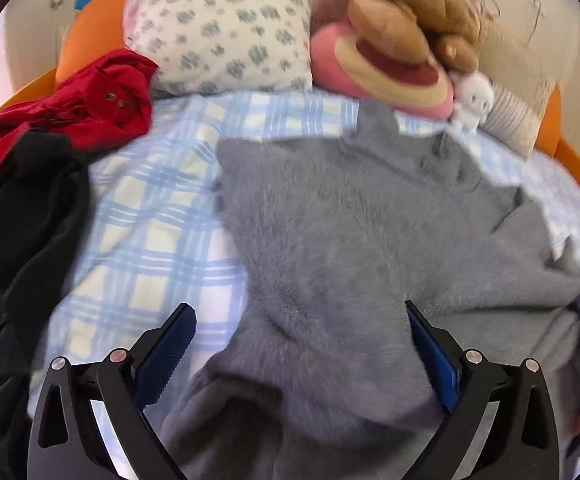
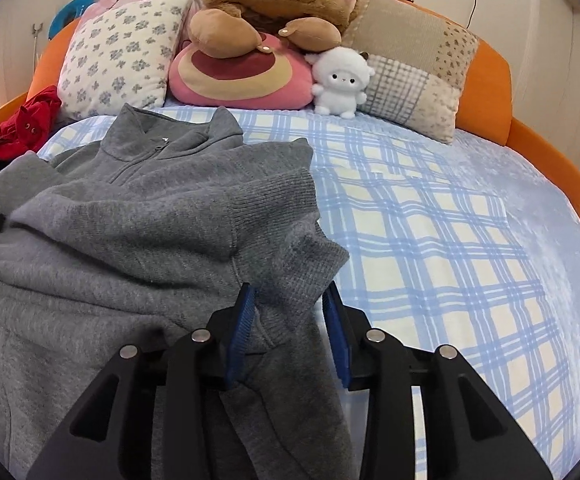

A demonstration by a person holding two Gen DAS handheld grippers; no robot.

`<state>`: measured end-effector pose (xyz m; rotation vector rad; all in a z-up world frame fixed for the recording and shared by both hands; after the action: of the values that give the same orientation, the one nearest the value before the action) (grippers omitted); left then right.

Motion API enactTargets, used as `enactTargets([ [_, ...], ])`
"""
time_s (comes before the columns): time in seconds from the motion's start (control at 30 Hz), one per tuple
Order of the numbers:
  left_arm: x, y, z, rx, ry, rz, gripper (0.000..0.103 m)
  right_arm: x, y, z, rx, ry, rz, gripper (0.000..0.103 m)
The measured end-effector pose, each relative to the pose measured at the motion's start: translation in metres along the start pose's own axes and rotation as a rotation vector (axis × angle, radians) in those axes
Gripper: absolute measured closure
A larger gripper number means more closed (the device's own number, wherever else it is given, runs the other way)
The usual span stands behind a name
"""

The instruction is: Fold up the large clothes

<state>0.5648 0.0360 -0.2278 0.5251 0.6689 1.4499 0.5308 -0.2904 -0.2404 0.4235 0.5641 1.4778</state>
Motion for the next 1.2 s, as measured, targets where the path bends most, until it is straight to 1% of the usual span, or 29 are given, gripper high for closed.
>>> enactTargets([
  [0.07, 0.0, 0.019, 0.008, -0.043, 0.009, -0.004, 0.002, -0.001, 0.001, 0.0, -0.004, 0.003, -0.007, 0.065],
  [0.1, -0.001, 0.031, 0.015, -0.082, -0.001, 0.008, 0.002, -0.002, 0.002, 0.001, -0.006, 0.003, -0.013, 0.064],
  [0.17, -0.008, 0.054, 0.028, -0.169, -0.052, 0.046, 0.002, -0.005, 0.006, 0.002, -0.012, 0.009, -0.033, 0.057],
  [0.23, -0.015, 0.07, 0.036, -0.231, -0.108, 0.089, 0.002, -0.007, 0.01, 0.003, -0.023, 0.017, -0.051, 0.055],
  [0.3, -0.024, 0.08, 0.041, -0.269, -0.153, 0.124, 0.002, -0.008, 0.017, 0.006, -0.039, 0.03, -0.072, 0.054],
  [0.33, -0.028, 0.081, 0.041, -0.274, -0.166, 0.128, 0.002, -0.008, 0.022, 0.009, -0.053, 0.037, -0.083, 0.054],
  [0.4, -0.032, 0.08, 0.04, -0.265, -0.182, 0.133, 0.002, -0.008, 0.032, 0.016, -0.084, 0.051, -0.099, 0.054],
  [0.47, -0.036, 0.072, 0.035, -0.239, -0.186, 0.135, 0.002, -0.006, 0.039, 0.021, -0.104, 0.067, -0.11, 0.054],
  [0.53, -0.038, 0.062, 0.029, -0.212, -0.175, 0.128, 0.002, -0.003, 0.046, 0.028, -0.128, 0.095, -0.121, 0.054],
  [0.67, -0.036, 0.045, 0.019, -0.184, -0.148, 0.123, 0.002, 0.002, 0.053, 0.039, -0.156, 0.12, -0.13, 0.054],
  [0.73, -0.037, 0.036, 0.015, -0.167, -0.142, 0.118, 0.002, 0.004, 0.053, 0.044, -0.168, 0.114, -0.123, 0.054],
  [0.77, -0.037, 0.03, 0.013, -0.161, -0.145, 0.121, 0.002, 0.008, 0.05, 0.047, -0.165, 0.098, -0.097, 0.054],
  [0.8, -0.037, 0.023, 0.011, -0.153, -0.155, 0.13, 0.002, 0.012, 0.047, 0.048, -0.158, 0.085, -0.075, 0.054],
  [0.83, -0.037, 0.018, 0.009, -0.145, -0.163, 0.138, 0.002, 0.019, 0.04, 0.049, -0.145, 0.065, -0.033, 0.054],
  [0.87, -0.036, 0.012, 0.006, -0.133, -0.166, 0.142, 0.002, 0.025, 0.034, 0.05, -0.132, 0.047, 0.011, 0.054],
  [0.9, -0.035, 0.002, 0.001, -0.117, -0.165, 0.138, 0.002, 0.035, 0.023, 0.049, -0.101, 0.018, 0.071, 0.056],
  [0.93, -0.033, -0.005, -0.003, -0.101, -0.164, 0.135, 0.002, 0.046, 0.011, 0.047, -0.071, 0.0, 0.119, 0.059],
  [0.97, -0.031, -0.011, -0.008, -0.084, -0.162, 0.133, 0.002, 0.055, 0.0, 0.045, -0.043, -0.008, 0.151, 0.065],
  [1.0, -0.028, -0.021, -0.015, -0.055, -0.151, 0.118, 0.002, 0.06, -0.009, 0.043, -0.02, -0.003, 0.146, 0.067],
  [1.07, -0.024, -0.028, -0.017, -0.026, -0.111, 0.08, 0.002, 0.057, -0.038, 0.033, 0.038, 0.022, 0.055, 0.067],
  [1.1, -0.021, -0.03, -0.017, -0.017, -0.094, 0.061, 0.002, 0.052, -0.052, 0.026, 0.072, 0.001, 0.043, 0.067],
  [1.17, -0.018, -0.037, -0.021, 0.009, -0.07, 0.032, 0.002, 0.046, -0.057, 0.025, 0.066, -0.091, 0.044, 0.067],
  [1.2, -0.018, -0.039, -0.021, 0.017, -0.065, 0.026, 0.002, 0.046, -0.057, 0.024, 0.067, -0.102, 0.032, 0.067],
])
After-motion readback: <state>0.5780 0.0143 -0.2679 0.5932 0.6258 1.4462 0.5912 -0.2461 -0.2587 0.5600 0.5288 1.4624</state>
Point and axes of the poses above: each gripper's, at about its wrist camera, not at the fingertips, and y roughly against the way its jaws point, x to its left, z to its top, the point moved 8 cm from there along -y, roughly the way its jaws point, and after that the axes turned 8 degrees about -x, right-handed, at the moved point
